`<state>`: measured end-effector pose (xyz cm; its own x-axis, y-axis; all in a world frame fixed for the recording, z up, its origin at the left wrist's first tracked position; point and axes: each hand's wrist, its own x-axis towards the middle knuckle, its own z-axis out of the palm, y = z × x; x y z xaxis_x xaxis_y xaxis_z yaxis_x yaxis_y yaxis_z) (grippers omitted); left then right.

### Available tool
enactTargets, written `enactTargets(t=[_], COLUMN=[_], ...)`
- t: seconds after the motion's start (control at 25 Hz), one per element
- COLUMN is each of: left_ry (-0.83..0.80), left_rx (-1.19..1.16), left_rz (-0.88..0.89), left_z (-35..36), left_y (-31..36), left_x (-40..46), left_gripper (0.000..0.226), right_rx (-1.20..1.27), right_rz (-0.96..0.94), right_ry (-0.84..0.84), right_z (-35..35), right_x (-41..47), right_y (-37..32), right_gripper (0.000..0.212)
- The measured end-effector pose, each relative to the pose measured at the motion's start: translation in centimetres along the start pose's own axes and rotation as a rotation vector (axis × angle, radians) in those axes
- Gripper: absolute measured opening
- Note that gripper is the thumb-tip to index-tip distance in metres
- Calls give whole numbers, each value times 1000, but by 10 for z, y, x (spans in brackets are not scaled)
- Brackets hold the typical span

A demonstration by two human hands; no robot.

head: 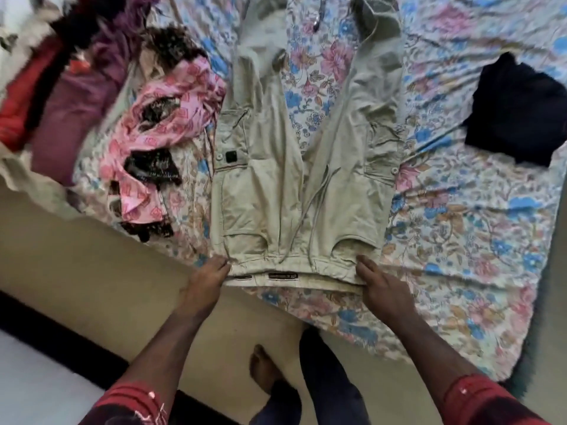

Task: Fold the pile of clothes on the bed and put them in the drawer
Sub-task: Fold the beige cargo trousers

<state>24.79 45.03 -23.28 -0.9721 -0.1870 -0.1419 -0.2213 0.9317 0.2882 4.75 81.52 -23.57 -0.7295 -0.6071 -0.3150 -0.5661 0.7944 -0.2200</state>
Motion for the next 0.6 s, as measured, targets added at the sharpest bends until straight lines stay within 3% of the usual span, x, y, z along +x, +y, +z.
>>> enactTargets(t=[0.12, 0.28, 0.4, 0.52, 0.6], left_ry=[-29, -192, -272, -303, -211], left_rx=[8, -60, -49, 74, 21], left_rz=[-18, -159, -213, -156, -212], left_z=[11, 23, 28, 25, 21], left_y=[4, 8, 15, 19, 33], left_x=[-32, -65, -66, -54, -44], left_gripper=[33, 38, 42, 37, 33], right_rx=[-27, -16, 22, 232, 539], right_rz=[3, -42, -26, 80, 265], right_ry=[-74, -38, -43, -58, 44], right_z=[21, 32, 35, 32, 27], right_x=[-24, -56, -69, -64, -59], right_y=[-1, -8, -12, -19, -32], right_gripper=[40, 38, 23, 33, 38])
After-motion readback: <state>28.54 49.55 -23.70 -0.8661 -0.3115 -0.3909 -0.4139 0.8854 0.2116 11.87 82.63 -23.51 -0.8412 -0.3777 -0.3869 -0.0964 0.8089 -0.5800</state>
